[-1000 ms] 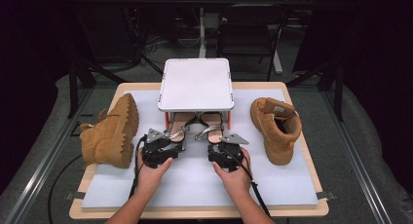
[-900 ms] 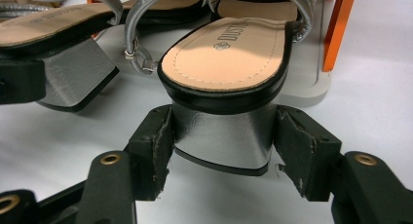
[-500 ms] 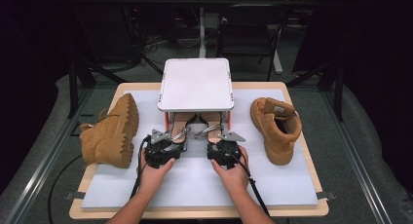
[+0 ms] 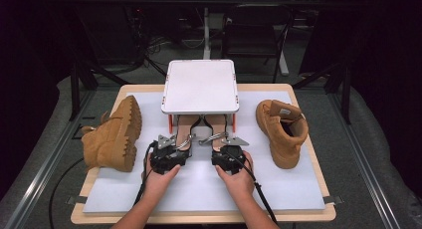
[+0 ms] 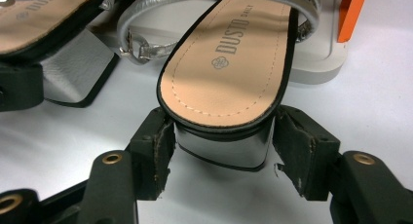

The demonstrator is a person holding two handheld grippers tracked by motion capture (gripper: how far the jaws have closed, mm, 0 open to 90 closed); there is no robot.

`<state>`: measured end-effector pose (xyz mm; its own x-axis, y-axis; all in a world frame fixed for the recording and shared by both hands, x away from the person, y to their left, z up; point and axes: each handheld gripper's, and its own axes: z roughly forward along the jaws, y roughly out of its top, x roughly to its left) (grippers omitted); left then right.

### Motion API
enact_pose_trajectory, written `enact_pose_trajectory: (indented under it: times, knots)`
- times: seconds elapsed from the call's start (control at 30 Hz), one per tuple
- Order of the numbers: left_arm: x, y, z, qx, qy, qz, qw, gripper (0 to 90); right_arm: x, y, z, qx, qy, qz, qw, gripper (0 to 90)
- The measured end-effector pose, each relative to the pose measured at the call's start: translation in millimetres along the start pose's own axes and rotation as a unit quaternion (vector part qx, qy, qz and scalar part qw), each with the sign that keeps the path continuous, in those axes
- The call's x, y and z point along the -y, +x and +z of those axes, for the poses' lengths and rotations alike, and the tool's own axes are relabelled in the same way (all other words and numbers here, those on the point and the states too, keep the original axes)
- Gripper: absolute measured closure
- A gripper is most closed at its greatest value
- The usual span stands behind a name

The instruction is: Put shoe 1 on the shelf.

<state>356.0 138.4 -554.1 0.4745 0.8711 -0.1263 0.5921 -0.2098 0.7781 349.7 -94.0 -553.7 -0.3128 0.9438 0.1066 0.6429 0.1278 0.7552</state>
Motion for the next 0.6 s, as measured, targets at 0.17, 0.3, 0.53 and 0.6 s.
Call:
enact_pose_trajectory:
  times: [0.17,0.3,0.53,0.6]
  knots:
    - [3.4,5.7,-2.1,0.02,0.0,-0.033,0.9992,42.8,0.7,0.8,-3.6,-0.001,0.005,-0.004,1.0,43.1]
    - [6.7,5.1,-10.5,0.017,-0.006,-0.027,0.9995,44.4,2.7,0.3,-11.9,-0.002,0.004,-0.007,1.0,46.4]
    - [12.6,4.2,-28.0,0.026,-0.041,-0.038,0.9981,52.1,4.9,-0.1,-27.4,-0.009,0.0,-0.011,0.9999,55.5]
    - [14.4,3.5,-29.6,0.027,-0.038,-0.041,0.9981,51.8,5.8,0.4,-30.1,-0.012,0.001,-0.013,0.9998,58.4]
